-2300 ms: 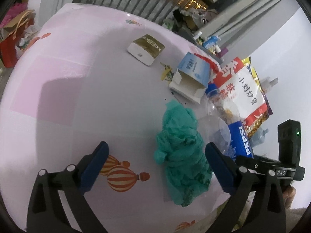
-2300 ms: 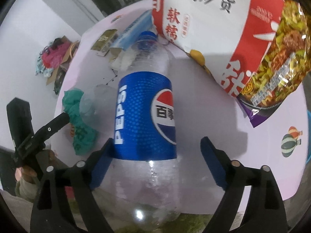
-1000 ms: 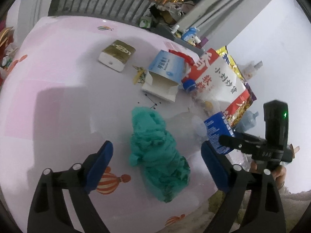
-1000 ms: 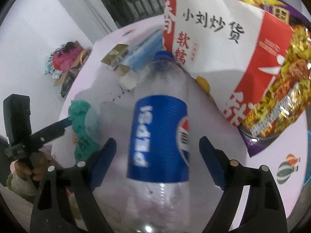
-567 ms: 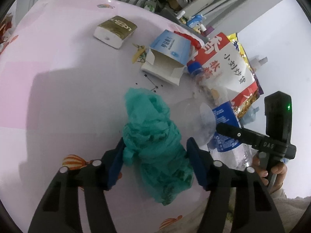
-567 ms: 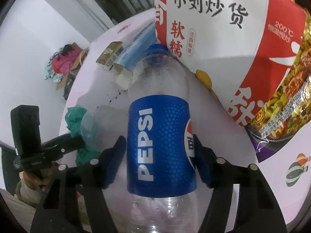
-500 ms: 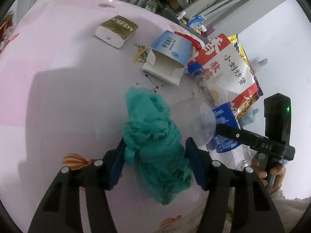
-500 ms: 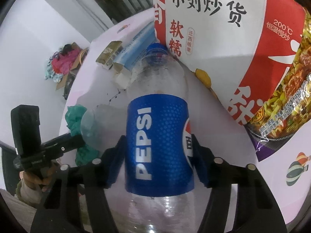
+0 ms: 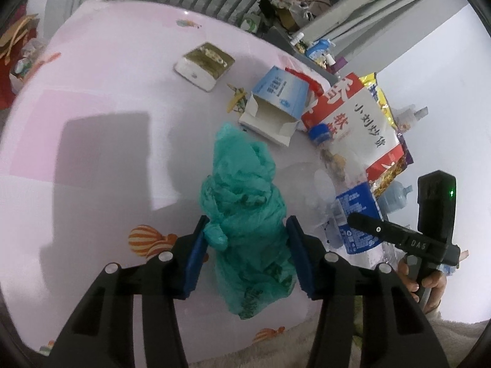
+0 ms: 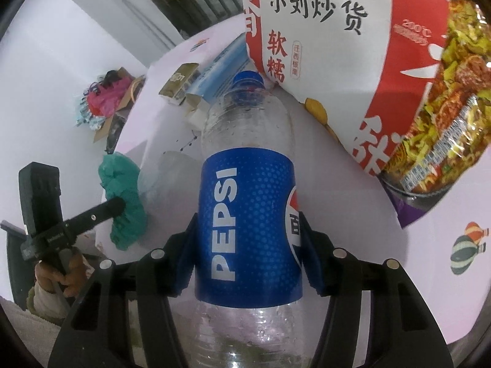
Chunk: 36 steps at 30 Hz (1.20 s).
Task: Collect trash
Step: 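Lift the green bag with the left tool while the right tool lifts the Pepsi bottle, then carry both items over the blue wastebasket and open both tools to drop them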
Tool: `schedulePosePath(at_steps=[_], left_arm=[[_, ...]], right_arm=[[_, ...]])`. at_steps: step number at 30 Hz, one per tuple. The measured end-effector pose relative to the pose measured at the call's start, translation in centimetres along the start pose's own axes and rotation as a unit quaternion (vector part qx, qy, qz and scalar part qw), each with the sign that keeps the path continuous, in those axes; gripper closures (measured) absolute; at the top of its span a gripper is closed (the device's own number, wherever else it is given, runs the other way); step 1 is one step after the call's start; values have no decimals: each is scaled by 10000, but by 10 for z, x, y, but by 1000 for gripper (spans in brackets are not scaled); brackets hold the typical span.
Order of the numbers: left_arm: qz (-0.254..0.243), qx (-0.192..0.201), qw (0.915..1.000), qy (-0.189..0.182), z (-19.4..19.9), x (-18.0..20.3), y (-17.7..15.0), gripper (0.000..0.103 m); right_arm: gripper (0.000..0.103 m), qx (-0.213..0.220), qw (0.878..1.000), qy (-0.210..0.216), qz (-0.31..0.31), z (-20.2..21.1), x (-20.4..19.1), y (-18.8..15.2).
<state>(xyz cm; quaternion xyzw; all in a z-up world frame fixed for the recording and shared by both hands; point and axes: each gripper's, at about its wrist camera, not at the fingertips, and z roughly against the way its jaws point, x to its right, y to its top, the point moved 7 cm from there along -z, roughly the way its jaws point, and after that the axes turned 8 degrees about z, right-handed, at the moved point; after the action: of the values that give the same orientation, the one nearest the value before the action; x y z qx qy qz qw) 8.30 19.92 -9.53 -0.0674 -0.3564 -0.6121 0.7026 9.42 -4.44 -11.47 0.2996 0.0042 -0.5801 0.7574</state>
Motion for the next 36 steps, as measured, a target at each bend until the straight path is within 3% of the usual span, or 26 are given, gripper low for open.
schedulePosePath(at_steps=[6, 10, 14, 18, 21, 25, 31, 36], left_arm=[[-36, 291, 9995, -124, 30, 14, 2, 54], [-102, 385, 9980, -485, 44, 42, 7, 54], [-496, 493, 9945, -778, 50, 85, 17, 54], [-1116, 511, 9856, -1162, 44, 145, 27, 54], [-1599, 408, 9748, -1503, 26, 199, 33, 54], [-2324, 45, 9539, -1897, -8, 281, 27, 54], [-3439, -538, 9169, -1956, -72, 385, -5, 54], [-3915, -1032, 8975, -1749, -135, 448, -32, 54]], right_arm=[[48, 230, 9994, 259, 76, 24, -7, -5], [48, 471, 9976, 495, 128, 49, -12, -7], [48, 892, 9939, 644, 99, 84, -6, -5], [48, 1524, 9871, 480, -136, 136, 20, -4], [48, 2010, 9780, 204, -513, 175, 56, -11], [48, 2594, 9565, -202, -1319, 221, 118, -35], [48, 3075, 9152, -572, -2542, 253, 199, -87], [48, 3242, 8751, -529, -3553, 250, 260, -131]])
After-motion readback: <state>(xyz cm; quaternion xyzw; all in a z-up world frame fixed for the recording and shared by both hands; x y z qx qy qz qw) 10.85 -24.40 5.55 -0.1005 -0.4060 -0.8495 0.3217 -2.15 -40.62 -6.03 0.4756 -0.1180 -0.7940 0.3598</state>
